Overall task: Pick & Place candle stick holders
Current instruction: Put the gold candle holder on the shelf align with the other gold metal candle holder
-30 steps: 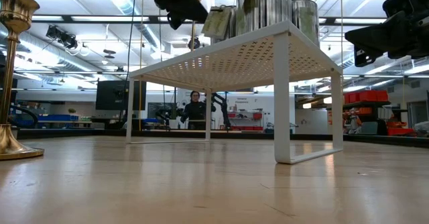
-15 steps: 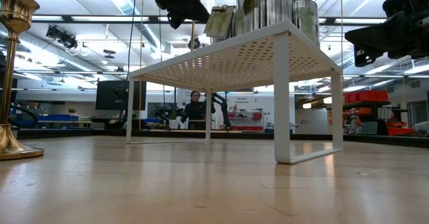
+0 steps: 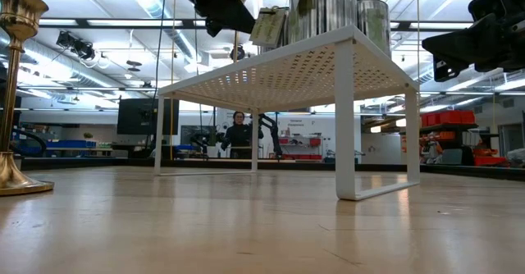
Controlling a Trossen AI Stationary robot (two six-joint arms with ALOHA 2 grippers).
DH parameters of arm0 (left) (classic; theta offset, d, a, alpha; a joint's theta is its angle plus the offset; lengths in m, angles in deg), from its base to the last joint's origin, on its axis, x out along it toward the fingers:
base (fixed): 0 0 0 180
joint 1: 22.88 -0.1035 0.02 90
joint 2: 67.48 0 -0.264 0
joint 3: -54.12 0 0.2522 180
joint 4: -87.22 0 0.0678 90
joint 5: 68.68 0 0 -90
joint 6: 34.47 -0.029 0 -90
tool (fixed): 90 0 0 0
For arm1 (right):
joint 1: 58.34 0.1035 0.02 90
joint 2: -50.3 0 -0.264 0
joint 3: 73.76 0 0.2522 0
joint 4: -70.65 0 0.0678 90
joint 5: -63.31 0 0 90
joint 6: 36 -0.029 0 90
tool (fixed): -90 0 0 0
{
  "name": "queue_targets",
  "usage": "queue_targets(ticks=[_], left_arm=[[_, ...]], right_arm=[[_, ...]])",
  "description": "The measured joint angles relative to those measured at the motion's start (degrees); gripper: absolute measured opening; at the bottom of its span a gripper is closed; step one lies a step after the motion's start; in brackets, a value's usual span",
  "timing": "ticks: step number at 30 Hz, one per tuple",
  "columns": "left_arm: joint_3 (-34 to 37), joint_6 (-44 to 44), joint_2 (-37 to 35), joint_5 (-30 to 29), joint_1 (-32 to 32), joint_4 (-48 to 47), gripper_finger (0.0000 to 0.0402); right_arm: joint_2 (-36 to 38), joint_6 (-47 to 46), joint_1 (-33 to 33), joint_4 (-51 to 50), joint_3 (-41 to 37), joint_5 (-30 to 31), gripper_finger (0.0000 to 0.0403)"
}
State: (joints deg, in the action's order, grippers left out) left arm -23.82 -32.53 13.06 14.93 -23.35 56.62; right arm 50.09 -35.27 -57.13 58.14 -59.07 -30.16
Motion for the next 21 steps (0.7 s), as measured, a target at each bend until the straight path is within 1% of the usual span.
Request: queue_targets(ticks=[4,9,14,17,21], left_arm=[[0.0,1.0,0.9,-0.1,0.4,0.2,0.0000],[0.0,1.7,0.9,-1.9,1.1,-0.3,0.0000],[0.0,1.9,1.1,-1.5,1.1,-0.6,0.0000],[0.0,2.2,1.9,-1.4,1.1,0.2,0.0000],[0.0,1.9,3.0,-1.3,1.3,3.6,0.0000]], right_arm=[[0.0,0.0,0.0,0.0,0.0,0.0,0.0016],[0.0,0.0,0.0,0.0,0.0,0.0,0.0016],[0.0,0.0,0.0,0.0,0.0,0.0,0.0016],[0.0,0.0,0.0,0.0,0.0,0.0,0.0016],[0.0,0.0,0.0,0.0,0.0,0.0,0.0016]])
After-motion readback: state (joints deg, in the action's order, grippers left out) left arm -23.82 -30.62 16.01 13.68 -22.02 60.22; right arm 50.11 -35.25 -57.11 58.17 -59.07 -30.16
